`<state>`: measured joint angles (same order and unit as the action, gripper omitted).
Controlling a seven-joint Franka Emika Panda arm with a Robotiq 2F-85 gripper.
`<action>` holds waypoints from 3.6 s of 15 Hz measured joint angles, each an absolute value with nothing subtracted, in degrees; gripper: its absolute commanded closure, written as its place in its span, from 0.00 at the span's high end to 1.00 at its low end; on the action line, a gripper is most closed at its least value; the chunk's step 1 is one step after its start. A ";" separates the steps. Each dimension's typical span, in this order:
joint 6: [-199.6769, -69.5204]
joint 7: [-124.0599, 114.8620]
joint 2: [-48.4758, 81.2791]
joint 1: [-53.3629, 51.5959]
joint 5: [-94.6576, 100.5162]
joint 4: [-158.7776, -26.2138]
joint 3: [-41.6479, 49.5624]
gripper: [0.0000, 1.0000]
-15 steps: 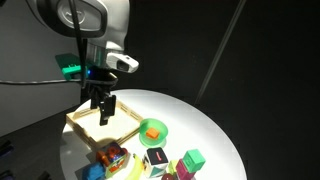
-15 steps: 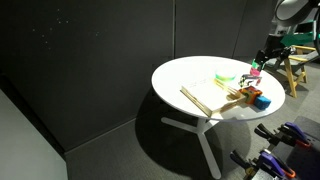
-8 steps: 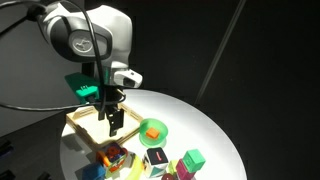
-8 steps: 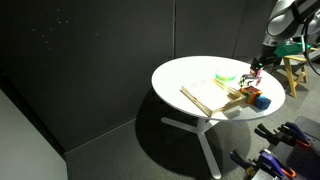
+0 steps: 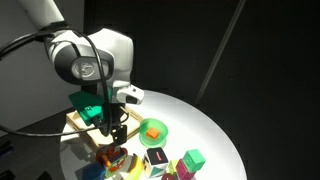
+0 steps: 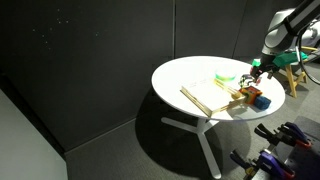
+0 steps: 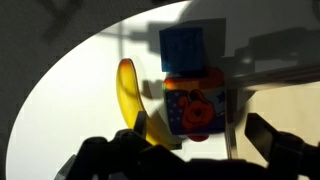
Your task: Move the orange and white blocks onto the tray
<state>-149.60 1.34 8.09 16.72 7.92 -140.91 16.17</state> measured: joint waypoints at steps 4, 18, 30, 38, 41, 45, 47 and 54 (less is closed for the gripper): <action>-149.76 1.37 9.37 16.72 7.92 -140.39 16.32 1.00; -153.38 3.74 10.80 16.50 4.64 -140.69 15.04 1.00; -157.56 9.50 16.96 17.49 0.67 -139.79 13.71 1.00; -158.64 11.95 19.92 19.59 -0.44 -137.96 12.09 1.00; -158.64 12.26 20.75 19.99 -0.45 -137.29 11.99 1.00; -158.64 12.36 21.79 20.43 -0.45 -136.48 11.97 0.66; -158.64 12.37 22.23 20.59 -0.45 -136.15 11.96 0.50; -158.54 12.12 22.19 20.50 -0.42 -135.66 12.43 0.21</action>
<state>-158.54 12.12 22.19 20.50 -0.42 -135.66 12.43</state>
